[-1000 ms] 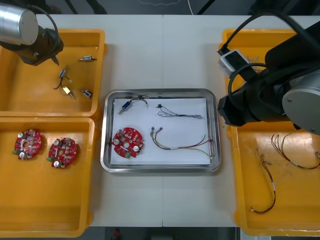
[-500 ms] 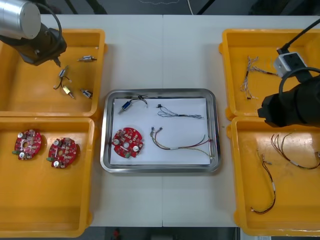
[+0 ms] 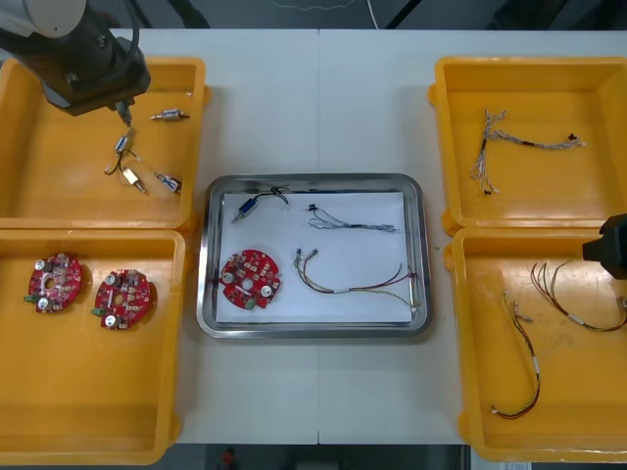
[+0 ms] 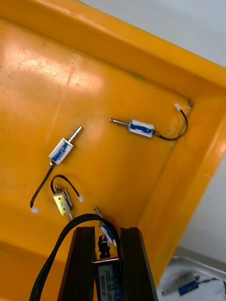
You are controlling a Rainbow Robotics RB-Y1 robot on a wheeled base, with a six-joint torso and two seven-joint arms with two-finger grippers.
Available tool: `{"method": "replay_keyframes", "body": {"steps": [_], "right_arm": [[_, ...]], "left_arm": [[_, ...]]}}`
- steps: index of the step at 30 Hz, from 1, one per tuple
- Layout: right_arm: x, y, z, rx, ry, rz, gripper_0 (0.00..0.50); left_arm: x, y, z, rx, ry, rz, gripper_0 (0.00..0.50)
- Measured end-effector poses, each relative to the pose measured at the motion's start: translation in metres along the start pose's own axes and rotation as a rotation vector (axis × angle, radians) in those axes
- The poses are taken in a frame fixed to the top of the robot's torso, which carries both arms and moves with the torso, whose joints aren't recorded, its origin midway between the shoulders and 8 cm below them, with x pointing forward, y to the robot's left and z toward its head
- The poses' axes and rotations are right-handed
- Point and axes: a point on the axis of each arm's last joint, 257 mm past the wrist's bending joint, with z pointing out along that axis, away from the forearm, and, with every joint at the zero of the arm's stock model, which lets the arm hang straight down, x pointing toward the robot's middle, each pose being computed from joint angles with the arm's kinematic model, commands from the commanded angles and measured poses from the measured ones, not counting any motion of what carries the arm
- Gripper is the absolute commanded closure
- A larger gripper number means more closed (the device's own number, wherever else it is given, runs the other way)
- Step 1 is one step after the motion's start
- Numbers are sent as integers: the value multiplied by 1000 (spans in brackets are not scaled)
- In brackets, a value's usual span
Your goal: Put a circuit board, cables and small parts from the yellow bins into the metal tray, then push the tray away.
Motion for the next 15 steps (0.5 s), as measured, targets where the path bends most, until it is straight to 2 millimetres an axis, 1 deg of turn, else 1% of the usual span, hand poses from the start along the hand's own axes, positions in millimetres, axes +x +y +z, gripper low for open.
{"method": "replay_keyframes", "body": {"steps": [5,9,11,15], "right_arm": [[8,-13,2,38,16,16,0],[11,-17,3,46,22,25,0],[12,-20,5,47,29,35,0],[15,-24,7,47,42,48,0]], "left_arm": [[15,-14,-21,11,14,59,500],[32,-26,-30,19,39,95,500],[43,-36,-33,31,55,113,500],[60,-61,-36,78,71,146,500]]}}
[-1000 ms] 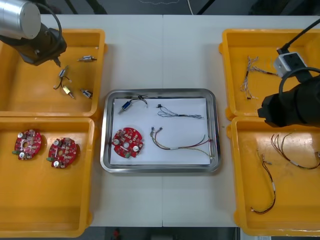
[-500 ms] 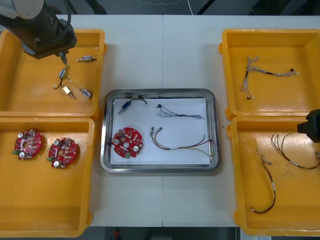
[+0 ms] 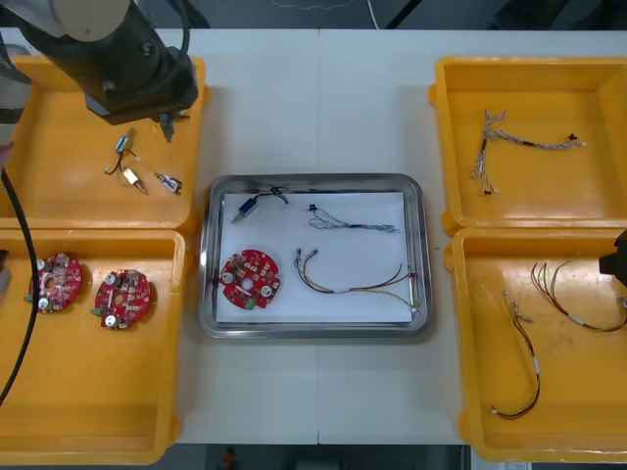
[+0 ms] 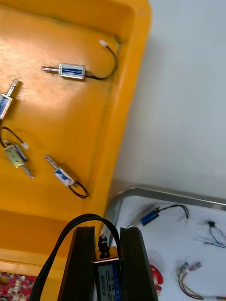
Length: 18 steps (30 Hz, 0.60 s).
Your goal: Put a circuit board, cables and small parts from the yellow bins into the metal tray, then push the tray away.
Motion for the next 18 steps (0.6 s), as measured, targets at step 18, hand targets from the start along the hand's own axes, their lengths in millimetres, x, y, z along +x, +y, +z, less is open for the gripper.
{"method": "replay_keyframes", "body": {"steps": [18], "right_arm": [[20,-4,10,-9,61,19,0]], "left_arm": [[74,-83,54,69,83,208,500]]}}
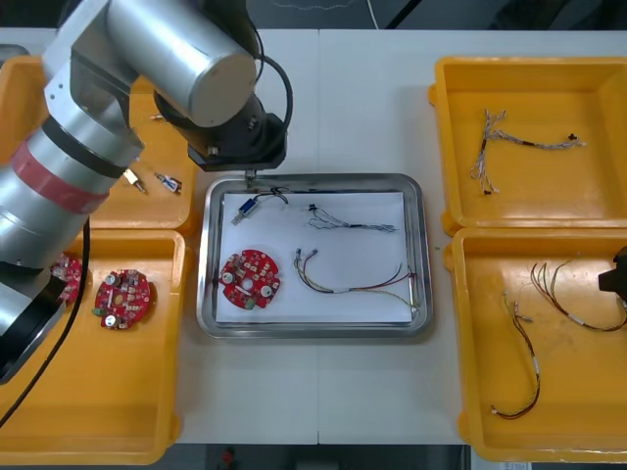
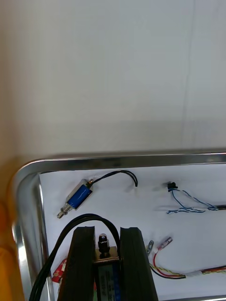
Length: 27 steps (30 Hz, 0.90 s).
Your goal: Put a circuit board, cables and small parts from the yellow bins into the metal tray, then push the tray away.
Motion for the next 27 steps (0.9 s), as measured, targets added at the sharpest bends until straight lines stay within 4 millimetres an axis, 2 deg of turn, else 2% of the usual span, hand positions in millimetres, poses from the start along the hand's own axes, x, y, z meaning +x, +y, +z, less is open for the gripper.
{"method": "replay_keyframes", "body": {"steps": [12,23,24,25,27], "right_arm": [[2,0,1,-2,4,0,0],[2,0,1,-2,4,0,0],[2,0,1,-2,4,0,0],[2,0,1,-1,4,0,0],[2,0,1,-1,5,0,0]], "left_arm": [[21,1,59,-39,34,36,500],[32,-2,78,-33,19,65,493],[33,-2,79,-35,20,69,437],[34,-2,80,-37,19,73,279],[35,-3,81,-36,17,77,160]]}}
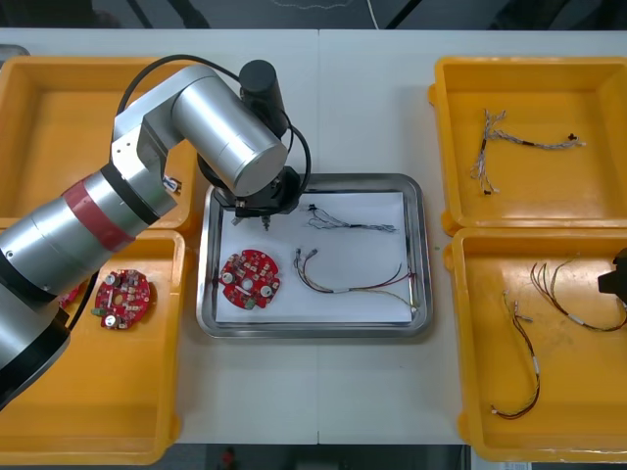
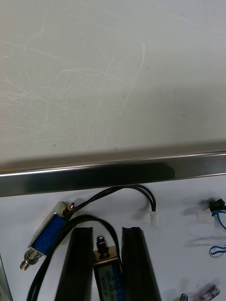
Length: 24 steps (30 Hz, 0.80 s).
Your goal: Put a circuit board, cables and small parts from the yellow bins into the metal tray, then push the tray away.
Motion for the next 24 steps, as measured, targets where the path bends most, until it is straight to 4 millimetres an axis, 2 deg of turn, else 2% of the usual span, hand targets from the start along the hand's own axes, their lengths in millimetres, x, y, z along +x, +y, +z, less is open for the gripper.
{"method": "replay_keyframes", "body": {"steps": [1,3,10,14,20,24], "right_arm": [[0,0,0,0,0,0,0],[0,0,0,0,0,0,0],[0,0,0,0,0,0,0],[0,0,0,-1,0,0,0],[1,2,0,-9,2,-4,0],[0,8,-3,-20,-5,-20,0]], "left_arm": [[0,0,0,1,0,0,37],[0,0,1,1,-1,0,0],[1,0,0,1,1,-12,0],[4,4,-13,-20,25,-17,0],[-4,9,-62,3,33,-48,0],[-14,26,-102,33,29,-85,0]]}}
